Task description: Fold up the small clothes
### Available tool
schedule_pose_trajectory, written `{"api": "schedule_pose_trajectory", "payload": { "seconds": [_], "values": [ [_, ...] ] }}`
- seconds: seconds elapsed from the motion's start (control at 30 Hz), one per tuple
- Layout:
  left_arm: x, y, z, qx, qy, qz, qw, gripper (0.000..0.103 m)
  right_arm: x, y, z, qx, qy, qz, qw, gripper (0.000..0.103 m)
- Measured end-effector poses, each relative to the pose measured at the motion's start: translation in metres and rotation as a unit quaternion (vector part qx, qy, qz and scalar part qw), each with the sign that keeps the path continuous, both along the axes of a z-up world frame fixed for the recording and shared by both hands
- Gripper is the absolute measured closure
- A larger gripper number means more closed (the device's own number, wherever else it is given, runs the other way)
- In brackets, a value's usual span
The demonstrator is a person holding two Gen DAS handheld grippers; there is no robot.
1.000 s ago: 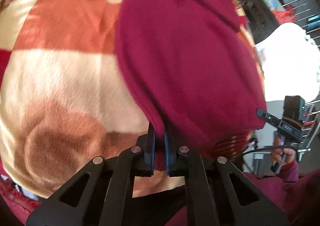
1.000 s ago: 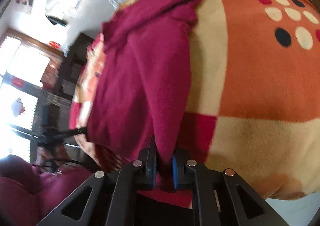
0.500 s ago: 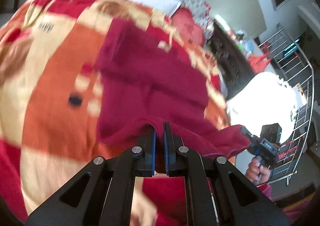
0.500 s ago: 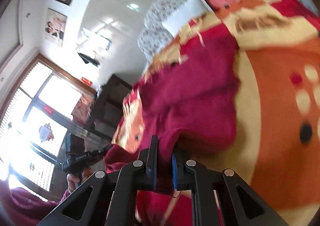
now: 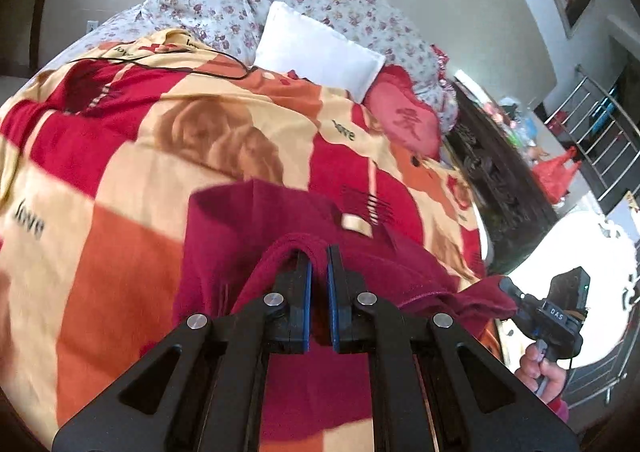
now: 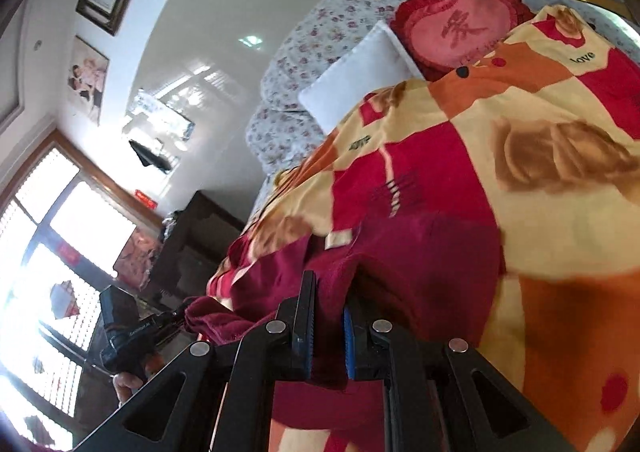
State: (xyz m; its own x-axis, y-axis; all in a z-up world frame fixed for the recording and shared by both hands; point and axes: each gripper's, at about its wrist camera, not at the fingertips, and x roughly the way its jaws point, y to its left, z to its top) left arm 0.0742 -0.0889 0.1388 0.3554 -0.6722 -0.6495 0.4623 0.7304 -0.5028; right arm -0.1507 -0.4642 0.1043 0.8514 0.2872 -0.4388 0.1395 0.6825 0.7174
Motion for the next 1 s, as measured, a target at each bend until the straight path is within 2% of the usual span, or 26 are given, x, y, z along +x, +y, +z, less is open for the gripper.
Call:
{"api": "schedule_pose_trajectory", "payload": {
  "seconds": [0.13, 0.23, 0.3, 0.33, 0.4, 0.43, 0.5, 0.53, 0.57, 0.63, 0.73, 0.9, 1.0],
  "values": [
    [0.029, -0.018, -0.019, 0.018, 0.011, 0.01, 0.9997, 0.097, 0.034, -0.02, -0.025, 0.014, 0.036, -0.021, 0.999, 0.092],
    [0.047, -0.024, -0.025, 0.011, 0.02, 0.018, 0.9996, 0.097, 0.052, -0.03, -0.032, 0.012, 0.039, -0.019, 0.999, 0.092],
    [0.056, -0.027, -0.028, 0.007, 0.035, 0.018, 0.9992, 0.097, 0.06, -0.033, -0.034, 0.004, 0.053, -0.014, 0.998, 0.081],
    [0.061, -0.027, -0.029, 0.004, 0.046, 0.02, 0.9987, 0.097, 0.062, -0.035, -0.034, 0.004, 0.066, -0.013, 0.998, 0.079],
    [0.067, -0.027, -0.029, 0.002, 0.054, 0.02, 0.9983, 0.096, 0.059, -0.038, -0.031, 0.009, 0.062, -0.015, 0.998, 0.076],
    [0.067, -0.027, -0.027, 0.005, 0.054, 0.016, 0.9984, 0.094, 0.054, -0.04, -0.027, 0.008, 0.055, -0.024, 0.998, 0.067],
    [0.065, -0.026, -0.022, 0.012, 0.047, 0.008, 0.9988, 0.085, 0.038, -0.047, -0.015, -0.002, 0.035, -0.068, 0.997, 0.056],
    [0.062, -0.025, -0.017, 0.013, 0.039, 0.004, 0.9991, 0.073, 0.026, -0.052, -0.007, 0.003, 0.015, -0.088, 0.996, 0.056],
    [0.058, -0.023, -0.012, 0.017, 0.026, 0.004, 0.9995, 0.05, 0.022, -0.052, -0.002, 0.008, 0.003, -0.087, 0.996, 0.056],
    [0.051, -0.018, -0.002, 0.019, -0.009, 0.027, 0.9994, 0.024, 0.02, -0.046, 0.008, -0.002, -0.009, -0.069, 0.998, 0.056],
    [0.044, -0.014, 0.006, -0.007, -0.028, 0.027, 0.9992, 0.022, 0.03, -0.018, 0.015, -0.058, -0.005, -0.031, 0.998, 0.056],
    [0.043, -0.038, -0.016, 0.037, -0.009, 0.016, 0.9991, 0.022, 0.077, 0.021, -0.011, -0.154, 0.062, 0.004, 0.986, 0.059],
    [0.047, -0.053, -0.037, 0.083, -0.013, 0.028, 0.9961, 0.022, 0.096, 0.02, -0.034, -0.169, 0.092, -0.008, 0.981, 0.06]
  ]
}}
